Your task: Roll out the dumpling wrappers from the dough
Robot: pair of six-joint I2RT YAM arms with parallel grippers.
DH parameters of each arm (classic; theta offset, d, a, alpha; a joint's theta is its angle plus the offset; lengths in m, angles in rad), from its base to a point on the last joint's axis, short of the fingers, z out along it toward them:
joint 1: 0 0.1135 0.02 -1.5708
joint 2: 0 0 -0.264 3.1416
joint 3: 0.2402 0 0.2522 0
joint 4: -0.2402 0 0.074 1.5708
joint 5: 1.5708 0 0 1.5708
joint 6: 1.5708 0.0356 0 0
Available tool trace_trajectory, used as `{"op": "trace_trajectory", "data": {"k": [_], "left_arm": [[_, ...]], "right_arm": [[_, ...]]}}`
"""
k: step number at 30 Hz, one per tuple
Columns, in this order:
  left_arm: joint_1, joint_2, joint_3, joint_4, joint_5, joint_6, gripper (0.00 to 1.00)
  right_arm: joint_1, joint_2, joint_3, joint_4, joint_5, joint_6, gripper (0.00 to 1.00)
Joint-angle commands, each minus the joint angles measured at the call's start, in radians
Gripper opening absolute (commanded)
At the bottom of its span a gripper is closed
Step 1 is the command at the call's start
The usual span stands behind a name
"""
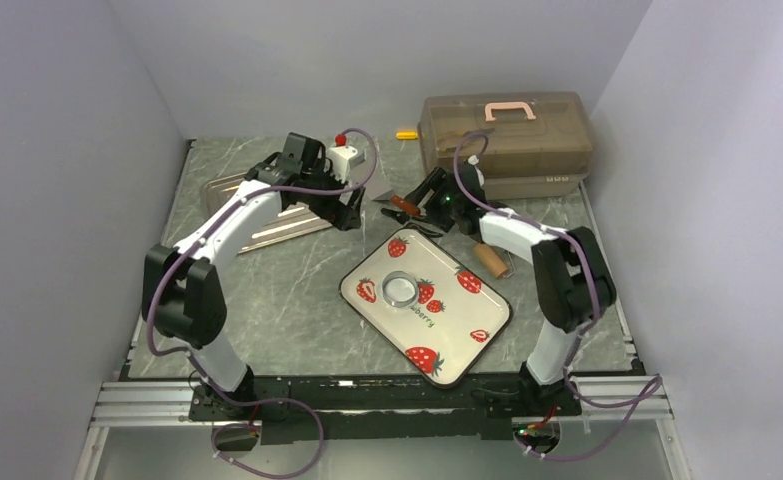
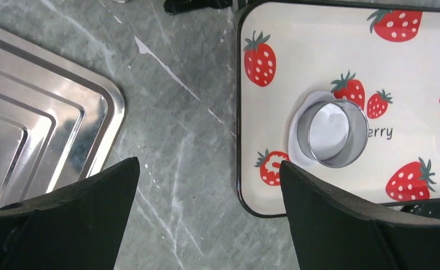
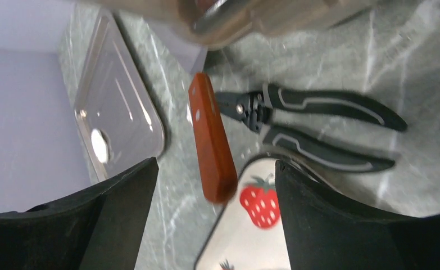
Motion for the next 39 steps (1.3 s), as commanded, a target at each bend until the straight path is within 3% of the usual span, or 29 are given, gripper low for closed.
{"op": "trace_trajectory", "data": {"k": [1, 5, 13, 23, 28, 30, 33, 39], "left_arm": [[0.002, -0.085, -0.059, 0.059, -0.026, 0.028, 0.99], [0.007, -0.090, -0.051, 0.056, -0.006, 0.024, 0.99], [0.009, -0.084, -0.037, 0.057, 0.009, 0.014, 0.99], [0.009, -0.081, -0.026, 0.048, 0.048, 0.015, 0.96], [0.009, -0.118, -0.056, 0.085, 0.092, 0.106, 0.94], [0.009, -0.121, -0.068, 0.109, 0.110, 0.199, 0.95], [0.009, -0.086, -0.079, 0.169, 0.105, 0.341, 0.96], [0.000, 0.119, 0.103, 0.047, 0.124, 0.469, 0.94]], "right_arm": [[-0.001, 0.091, 0.122, 0.078, 0.028, 0.132, 0.75], [-0.001, 0.155, 0.169, 0.074, 0.029, 0.161, 0.68], [0.005, 0.180, 0.155, 0.078, -0.009, 0.192, 0.63], [0.002, 0.202, 0.157, 0.083, -0.067, 0.167, 0.01], [-0.003, 0.170, 0.210, 0.058, -0.190, 0.049, 0.00], [-0.003, 0.156, 0.250, -0.018, -0.242, -0.025, 0.00], [-0.015, 0.119, 0.179, -0.037, -0.271, -0.042, 0.00], [-0.046, 0.144, 0.070, 0.042, -0.364, -0.032, 0.00]]}}
